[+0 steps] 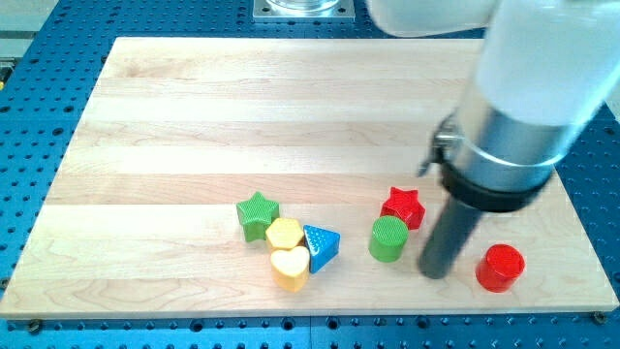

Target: Push the red star to top left side of the cube

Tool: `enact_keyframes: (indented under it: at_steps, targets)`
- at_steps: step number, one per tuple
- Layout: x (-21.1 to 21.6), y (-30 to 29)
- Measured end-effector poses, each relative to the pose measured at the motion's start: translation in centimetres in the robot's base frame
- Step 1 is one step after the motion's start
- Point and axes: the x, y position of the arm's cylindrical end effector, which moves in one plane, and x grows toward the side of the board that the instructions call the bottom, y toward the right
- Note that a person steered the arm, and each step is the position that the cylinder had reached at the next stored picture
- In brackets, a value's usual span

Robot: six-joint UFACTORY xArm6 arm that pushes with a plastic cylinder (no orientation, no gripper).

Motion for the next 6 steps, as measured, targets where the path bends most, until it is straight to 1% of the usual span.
enact_keyframes:
  at_steps: [1, 2, 3, 4, 6]
  targets:
    - [-2.6, -4.5]
    - [-2.9, -7.8]
    - [-2.3, -3.0]
    - [-2.9, 0.2]
    - [-7.4, -0.8]
